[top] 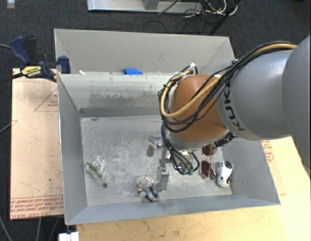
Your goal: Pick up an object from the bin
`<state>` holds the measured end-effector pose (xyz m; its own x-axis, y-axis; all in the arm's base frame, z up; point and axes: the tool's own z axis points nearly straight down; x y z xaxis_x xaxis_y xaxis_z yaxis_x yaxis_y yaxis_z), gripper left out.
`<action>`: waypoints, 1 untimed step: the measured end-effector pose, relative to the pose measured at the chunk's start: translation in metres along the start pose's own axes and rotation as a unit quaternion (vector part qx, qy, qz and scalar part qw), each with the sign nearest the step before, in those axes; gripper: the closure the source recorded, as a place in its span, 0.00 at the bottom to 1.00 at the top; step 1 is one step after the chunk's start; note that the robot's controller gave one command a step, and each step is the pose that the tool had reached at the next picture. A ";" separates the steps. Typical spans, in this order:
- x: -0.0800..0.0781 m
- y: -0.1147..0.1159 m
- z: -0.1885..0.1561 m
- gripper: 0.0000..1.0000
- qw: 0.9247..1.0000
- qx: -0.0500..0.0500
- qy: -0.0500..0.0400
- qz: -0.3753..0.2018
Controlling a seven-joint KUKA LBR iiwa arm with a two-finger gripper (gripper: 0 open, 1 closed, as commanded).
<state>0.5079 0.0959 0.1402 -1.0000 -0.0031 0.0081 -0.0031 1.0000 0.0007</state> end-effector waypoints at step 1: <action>-0.002 -0.001 -0.004 0.00 1.000 0.000 -0.004 0.001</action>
Offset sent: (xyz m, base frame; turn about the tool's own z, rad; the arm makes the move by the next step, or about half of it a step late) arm -0.0279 0.0241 -0.0702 -0.3801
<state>0.5096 0.0954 0.1447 -1.0000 -0.0002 0.0003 -0.0002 1.0000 0.0017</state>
